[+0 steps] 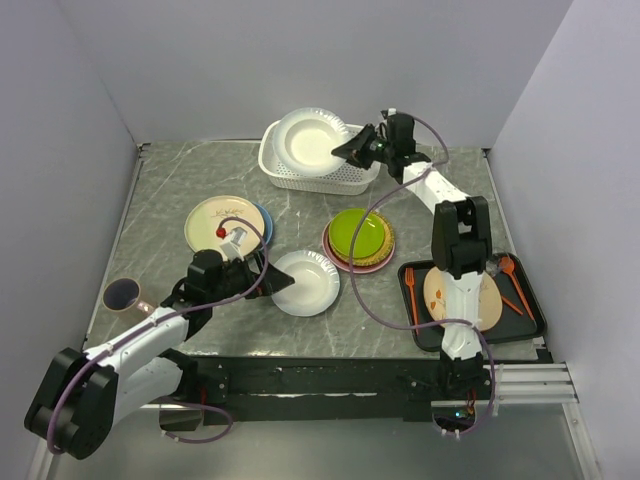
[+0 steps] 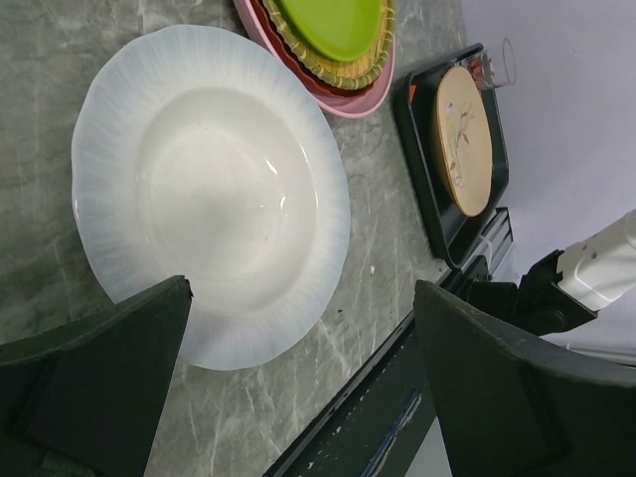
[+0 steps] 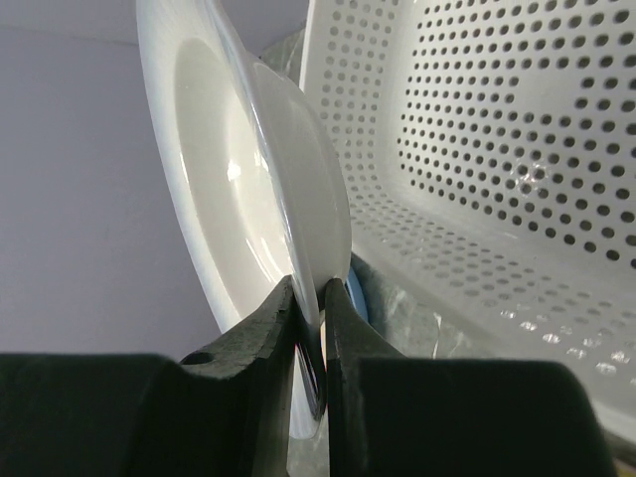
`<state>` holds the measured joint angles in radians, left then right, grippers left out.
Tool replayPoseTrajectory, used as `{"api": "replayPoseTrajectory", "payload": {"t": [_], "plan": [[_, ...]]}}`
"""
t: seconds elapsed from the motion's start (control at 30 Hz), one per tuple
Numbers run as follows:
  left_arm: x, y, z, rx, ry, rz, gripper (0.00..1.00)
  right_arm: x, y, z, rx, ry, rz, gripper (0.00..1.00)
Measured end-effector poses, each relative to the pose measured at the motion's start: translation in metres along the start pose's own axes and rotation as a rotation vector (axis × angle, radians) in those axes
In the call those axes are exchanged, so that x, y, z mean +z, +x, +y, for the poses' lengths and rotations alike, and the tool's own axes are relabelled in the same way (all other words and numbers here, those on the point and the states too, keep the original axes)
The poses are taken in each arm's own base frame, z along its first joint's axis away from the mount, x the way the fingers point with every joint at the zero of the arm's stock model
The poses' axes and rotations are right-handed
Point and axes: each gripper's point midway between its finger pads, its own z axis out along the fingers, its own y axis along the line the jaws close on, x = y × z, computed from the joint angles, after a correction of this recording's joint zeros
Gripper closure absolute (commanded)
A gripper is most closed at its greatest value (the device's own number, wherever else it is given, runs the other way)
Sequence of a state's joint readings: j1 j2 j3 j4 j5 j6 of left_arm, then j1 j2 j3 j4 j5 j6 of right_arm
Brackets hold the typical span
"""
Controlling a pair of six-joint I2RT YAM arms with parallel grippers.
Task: Place the plates into the plastic bin on the countertop
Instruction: Place the plate in the plastic bin.
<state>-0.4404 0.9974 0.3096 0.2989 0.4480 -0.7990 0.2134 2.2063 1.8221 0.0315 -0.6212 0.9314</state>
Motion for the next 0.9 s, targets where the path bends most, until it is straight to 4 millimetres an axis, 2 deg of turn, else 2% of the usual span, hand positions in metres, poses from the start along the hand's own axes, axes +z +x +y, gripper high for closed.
{"api": "replayPoseTrajectory", "payload": {"t": [0.17,0.33,0.7,0.83,0.9], "plan": [[0.000,-0.001,-0.002,0.004,0.004,-0.001,0.01,0.009,0.000,-0.015,0.029,0.038,0.012,1.00],[-0.001,-0.001,-0.004,0.010,0.011,-0.006,0.01,0.017,-0.005,-0.019,0.032,0.047,0.007,1.00],[-0.002,0.004,0.000,0.013,-0.004,0.015,0.00,0.021,-0.024,-0.003,0.004,0.024,-0.034,1.00],[-0.005,0.002,-0.004,0.025,0.005,0.005,0.01,0.031,-0.025,-0.014,0.015,0.034,-0.035,1.00],[-0.007,0.000,-0.007,0.035,0.013,-0.004,0.01,0.036,-0.023,-0.026,0.029,0.055,-0.034,1.00]]}}
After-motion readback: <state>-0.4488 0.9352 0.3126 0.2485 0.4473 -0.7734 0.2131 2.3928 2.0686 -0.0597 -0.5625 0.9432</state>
